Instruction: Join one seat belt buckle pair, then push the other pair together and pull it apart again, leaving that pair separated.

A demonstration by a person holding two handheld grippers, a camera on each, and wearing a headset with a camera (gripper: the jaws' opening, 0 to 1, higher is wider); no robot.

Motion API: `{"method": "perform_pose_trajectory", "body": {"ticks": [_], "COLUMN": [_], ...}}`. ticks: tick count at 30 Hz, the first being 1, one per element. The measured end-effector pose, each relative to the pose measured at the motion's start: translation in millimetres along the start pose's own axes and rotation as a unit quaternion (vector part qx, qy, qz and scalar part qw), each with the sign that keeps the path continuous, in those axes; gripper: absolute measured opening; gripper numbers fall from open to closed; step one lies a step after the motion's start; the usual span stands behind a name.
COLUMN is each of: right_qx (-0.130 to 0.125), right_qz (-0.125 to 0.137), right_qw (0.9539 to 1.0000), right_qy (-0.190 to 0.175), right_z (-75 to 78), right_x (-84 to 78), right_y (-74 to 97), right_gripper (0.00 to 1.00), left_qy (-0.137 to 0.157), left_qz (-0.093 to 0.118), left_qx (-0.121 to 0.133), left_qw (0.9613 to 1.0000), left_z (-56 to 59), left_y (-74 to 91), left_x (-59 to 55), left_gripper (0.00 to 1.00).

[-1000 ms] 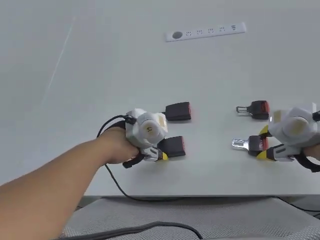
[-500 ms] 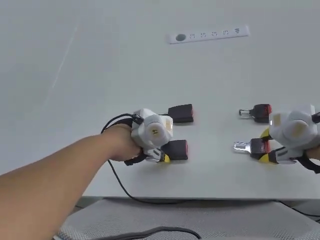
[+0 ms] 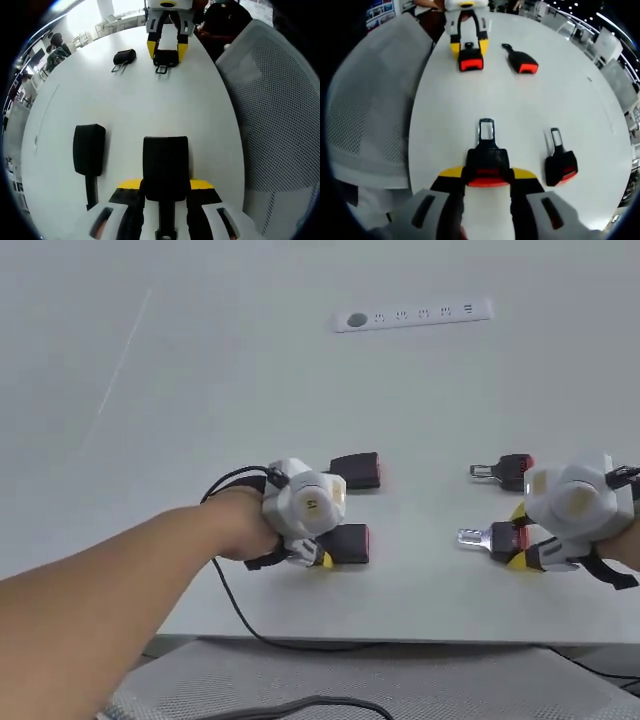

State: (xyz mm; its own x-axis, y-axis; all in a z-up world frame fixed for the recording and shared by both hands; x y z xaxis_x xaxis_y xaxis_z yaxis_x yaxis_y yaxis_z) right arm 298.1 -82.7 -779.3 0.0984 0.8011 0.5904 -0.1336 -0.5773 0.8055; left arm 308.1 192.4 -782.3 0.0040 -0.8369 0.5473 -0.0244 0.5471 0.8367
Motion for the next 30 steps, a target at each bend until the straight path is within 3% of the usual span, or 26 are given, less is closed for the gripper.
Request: {"method": "perform_pose_trajectory", "body": {"ticks": [16,28,30], "right_qx": [0.001,0.016,0.013], "right_qz": [0.038,0.065,0.061], "right_qw": [0.9992,0.9978,0.9978], "right_qy": [0.011,0.002,0.023], "right_z": [-13.9,-18.8,-20.6], "right_x": [36.0,74.5,77.2], "right_y": [-25.3,-57.8,-62.5], "right_gripper": [0.34,0.34,0.34], "left_qy": [-0.003,-0.005,-0.004], "left_qz": [0.001,0.003,0.003], "left_qx": [-0.002,-0.002,-0.001], "left_qw": [1.0,1.0,1.0], "left_z": [0.0,1.1,1.3], "left_y": [-0.2,-0.4,-0.4], "left_x": [-0.5,-0.5,-0.6], "left_gripper": [0.33,0.32,0.33]}}
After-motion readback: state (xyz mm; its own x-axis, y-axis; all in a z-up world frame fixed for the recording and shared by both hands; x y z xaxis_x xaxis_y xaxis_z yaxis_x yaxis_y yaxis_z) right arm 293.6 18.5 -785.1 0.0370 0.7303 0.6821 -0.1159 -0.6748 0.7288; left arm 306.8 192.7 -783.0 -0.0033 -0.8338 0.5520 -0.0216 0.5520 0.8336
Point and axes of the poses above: the centre of the closed fingertips' face, and the gripper's own axes: y roughly backward along the fingers, z roughly to its right, x roughly out of its top, the point moved 8 cm from there along y, roughly backward along the fingers, and after that the axes turned 12 degrees about z, right-handed, at the moved point
